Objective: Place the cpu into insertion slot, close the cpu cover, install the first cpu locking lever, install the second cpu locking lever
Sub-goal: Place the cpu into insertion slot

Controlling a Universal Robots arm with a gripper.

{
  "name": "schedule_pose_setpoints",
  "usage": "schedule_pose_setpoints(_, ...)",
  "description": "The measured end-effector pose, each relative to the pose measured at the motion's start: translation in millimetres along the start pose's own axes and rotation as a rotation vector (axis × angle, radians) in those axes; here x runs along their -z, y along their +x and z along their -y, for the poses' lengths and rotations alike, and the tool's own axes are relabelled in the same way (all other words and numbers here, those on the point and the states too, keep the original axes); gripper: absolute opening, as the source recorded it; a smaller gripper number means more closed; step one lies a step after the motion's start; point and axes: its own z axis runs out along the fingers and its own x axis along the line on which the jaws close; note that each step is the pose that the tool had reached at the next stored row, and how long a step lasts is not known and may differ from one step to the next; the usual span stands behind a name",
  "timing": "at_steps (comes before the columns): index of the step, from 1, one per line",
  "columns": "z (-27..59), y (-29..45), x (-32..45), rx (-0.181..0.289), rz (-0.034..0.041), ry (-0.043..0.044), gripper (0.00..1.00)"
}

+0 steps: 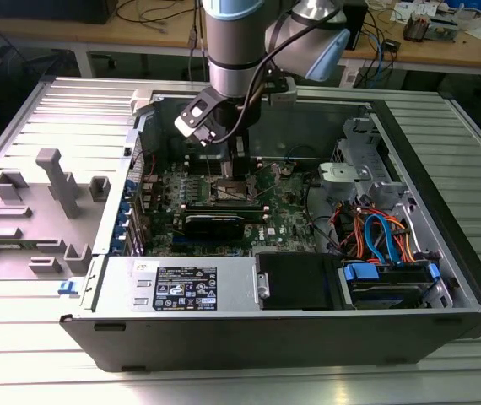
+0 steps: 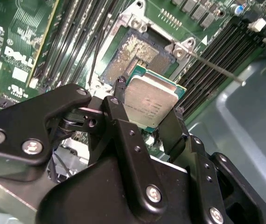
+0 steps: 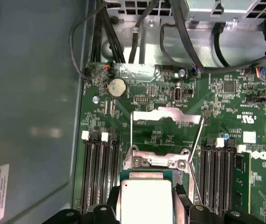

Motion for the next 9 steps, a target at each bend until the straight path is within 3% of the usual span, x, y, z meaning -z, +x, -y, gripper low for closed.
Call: schedule_pose_setpoints(9,5.8,-8.6,-6.1,-0.004,-0.0001,-0.0001,0.54)
